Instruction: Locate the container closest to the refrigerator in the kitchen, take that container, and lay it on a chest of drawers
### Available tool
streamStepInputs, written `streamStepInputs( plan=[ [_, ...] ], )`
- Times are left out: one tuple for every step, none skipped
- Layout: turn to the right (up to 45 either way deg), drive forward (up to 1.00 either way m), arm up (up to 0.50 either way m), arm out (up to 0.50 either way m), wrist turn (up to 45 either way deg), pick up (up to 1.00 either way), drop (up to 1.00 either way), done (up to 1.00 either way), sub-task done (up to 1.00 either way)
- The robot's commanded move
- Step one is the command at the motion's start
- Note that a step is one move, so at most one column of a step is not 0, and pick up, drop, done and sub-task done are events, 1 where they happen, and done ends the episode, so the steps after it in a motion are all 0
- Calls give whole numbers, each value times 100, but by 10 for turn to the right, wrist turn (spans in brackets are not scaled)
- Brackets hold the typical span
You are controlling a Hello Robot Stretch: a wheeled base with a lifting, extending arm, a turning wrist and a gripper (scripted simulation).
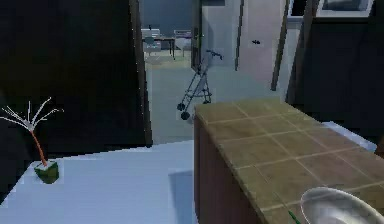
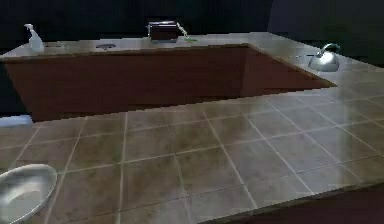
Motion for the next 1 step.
streamStepInputs(
  plan=[
    [-390, 0, 0, 0, 0, 0, 0, 0, 0]
  ],
)
